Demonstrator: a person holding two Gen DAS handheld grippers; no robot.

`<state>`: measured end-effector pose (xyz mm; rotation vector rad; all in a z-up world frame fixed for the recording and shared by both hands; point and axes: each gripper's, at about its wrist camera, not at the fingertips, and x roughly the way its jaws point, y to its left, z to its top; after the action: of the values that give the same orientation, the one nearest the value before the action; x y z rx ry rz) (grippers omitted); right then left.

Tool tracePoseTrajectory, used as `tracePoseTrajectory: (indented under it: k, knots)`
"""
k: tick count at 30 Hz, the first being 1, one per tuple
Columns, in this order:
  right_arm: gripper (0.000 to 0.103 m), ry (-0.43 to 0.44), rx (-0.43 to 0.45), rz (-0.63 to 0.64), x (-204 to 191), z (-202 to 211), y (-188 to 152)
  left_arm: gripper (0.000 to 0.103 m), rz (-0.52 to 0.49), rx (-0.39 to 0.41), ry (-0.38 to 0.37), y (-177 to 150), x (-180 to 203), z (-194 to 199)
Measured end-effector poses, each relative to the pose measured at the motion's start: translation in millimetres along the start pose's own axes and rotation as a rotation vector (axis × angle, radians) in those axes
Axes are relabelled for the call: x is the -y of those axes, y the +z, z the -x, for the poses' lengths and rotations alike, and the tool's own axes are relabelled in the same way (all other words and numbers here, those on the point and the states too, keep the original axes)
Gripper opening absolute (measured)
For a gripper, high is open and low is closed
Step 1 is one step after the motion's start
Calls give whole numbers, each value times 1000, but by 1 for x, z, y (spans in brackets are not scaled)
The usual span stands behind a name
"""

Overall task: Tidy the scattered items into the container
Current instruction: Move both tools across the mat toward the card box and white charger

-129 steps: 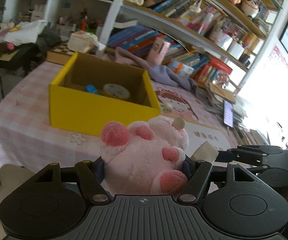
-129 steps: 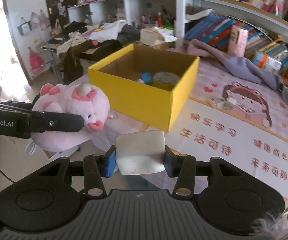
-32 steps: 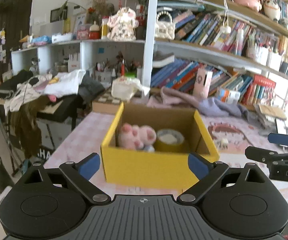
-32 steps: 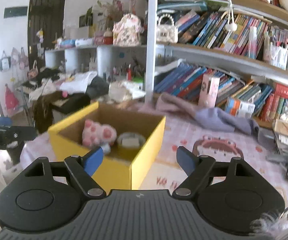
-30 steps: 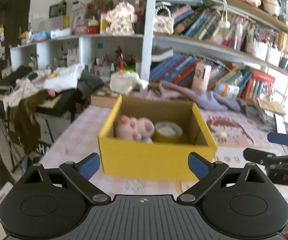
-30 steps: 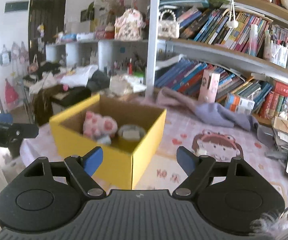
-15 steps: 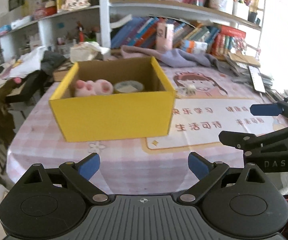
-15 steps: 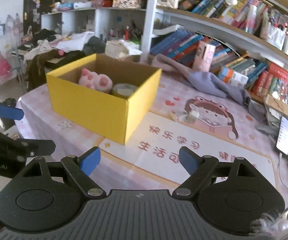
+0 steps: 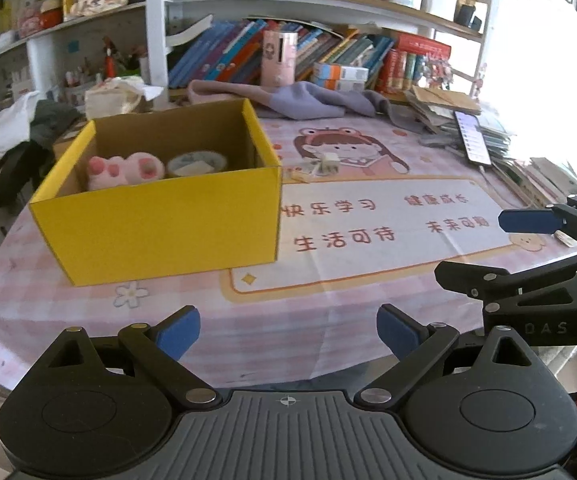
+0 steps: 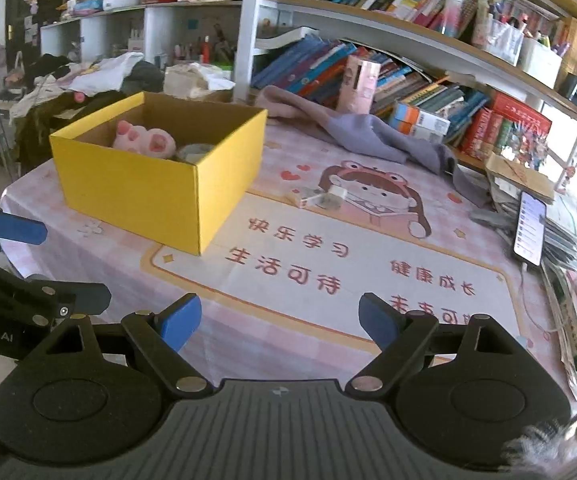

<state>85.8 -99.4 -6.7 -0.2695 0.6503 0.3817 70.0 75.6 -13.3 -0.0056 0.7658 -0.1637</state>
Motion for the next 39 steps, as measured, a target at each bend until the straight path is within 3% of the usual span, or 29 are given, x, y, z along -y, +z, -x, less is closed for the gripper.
tracePoseTrajectory:
  k: [21,29,39]
  knots:
    - [85,-51,-51,-62,51,-13,-9,97,-56,-24,-92,21,43,-38]
    - [83,-49,-38,-77,80,-28,-2,95,-102,32,-136,43,64,-53]
    - [83,-16,-3,-89,137,-61,28,90,-95,41,-93,85,88,-97]
